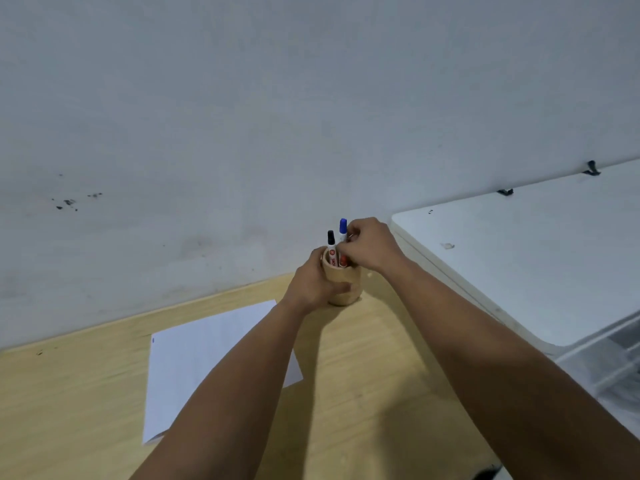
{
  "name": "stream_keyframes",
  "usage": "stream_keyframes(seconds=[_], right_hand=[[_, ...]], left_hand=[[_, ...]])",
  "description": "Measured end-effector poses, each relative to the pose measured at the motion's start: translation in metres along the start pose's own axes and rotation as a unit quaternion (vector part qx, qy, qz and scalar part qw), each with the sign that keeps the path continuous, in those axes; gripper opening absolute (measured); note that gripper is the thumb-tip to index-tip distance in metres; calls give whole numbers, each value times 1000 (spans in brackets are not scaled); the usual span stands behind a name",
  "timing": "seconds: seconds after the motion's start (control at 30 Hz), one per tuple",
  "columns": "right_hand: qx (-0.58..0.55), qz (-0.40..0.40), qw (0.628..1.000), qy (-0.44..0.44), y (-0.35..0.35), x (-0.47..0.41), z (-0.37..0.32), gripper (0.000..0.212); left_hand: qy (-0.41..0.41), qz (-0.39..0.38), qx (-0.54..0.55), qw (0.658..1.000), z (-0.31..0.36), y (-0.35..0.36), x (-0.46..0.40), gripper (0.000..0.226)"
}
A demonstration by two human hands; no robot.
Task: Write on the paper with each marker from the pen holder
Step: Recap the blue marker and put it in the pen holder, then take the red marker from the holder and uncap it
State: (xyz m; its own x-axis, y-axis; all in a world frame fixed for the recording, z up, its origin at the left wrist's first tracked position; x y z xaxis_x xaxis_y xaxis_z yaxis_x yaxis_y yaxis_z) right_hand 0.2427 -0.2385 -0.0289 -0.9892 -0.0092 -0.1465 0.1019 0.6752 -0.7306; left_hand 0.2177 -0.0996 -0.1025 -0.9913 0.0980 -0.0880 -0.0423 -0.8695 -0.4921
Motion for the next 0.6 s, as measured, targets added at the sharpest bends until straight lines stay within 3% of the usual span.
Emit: stream_keyframes(seconds=[0.07,0.13,0.27,0.4,0.6], right_hand=[[-28,1,1000,-12,3,5,4,2],[-59,31,998,-23,0,12,8,30],[-77,98,991,-49,-9,35,12,22],[-50,94,992,-71,-3,54,14,36],[-15,119,992,-35,-14,43,9,20]], left_hand=[[0,21,14,1000,-4,-1,0,80],[-1,31,28,999,-5,-2,2,77],[4,36,34,999,-4,-3,3,74],[9,45,32,998,-2,-3,9,70],[3,35,10,999,-3,-3,10,75]])
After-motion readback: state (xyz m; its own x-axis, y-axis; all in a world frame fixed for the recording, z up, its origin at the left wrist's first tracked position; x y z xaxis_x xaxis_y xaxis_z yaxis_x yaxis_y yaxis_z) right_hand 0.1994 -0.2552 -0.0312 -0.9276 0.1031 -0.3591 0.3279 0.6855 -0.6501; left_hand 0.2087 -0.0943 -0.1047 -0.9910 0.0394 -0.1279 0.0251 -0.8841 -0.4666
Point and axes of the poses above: each hand's wrist, its own x-axis away from the middle knuckle, its own y-axis out of the palm, z = x × y, the point moved 9 cm from there along -x, towards the middle knuckle, and after that the axes turned 2 degrees about y, right-handed, at the moved point
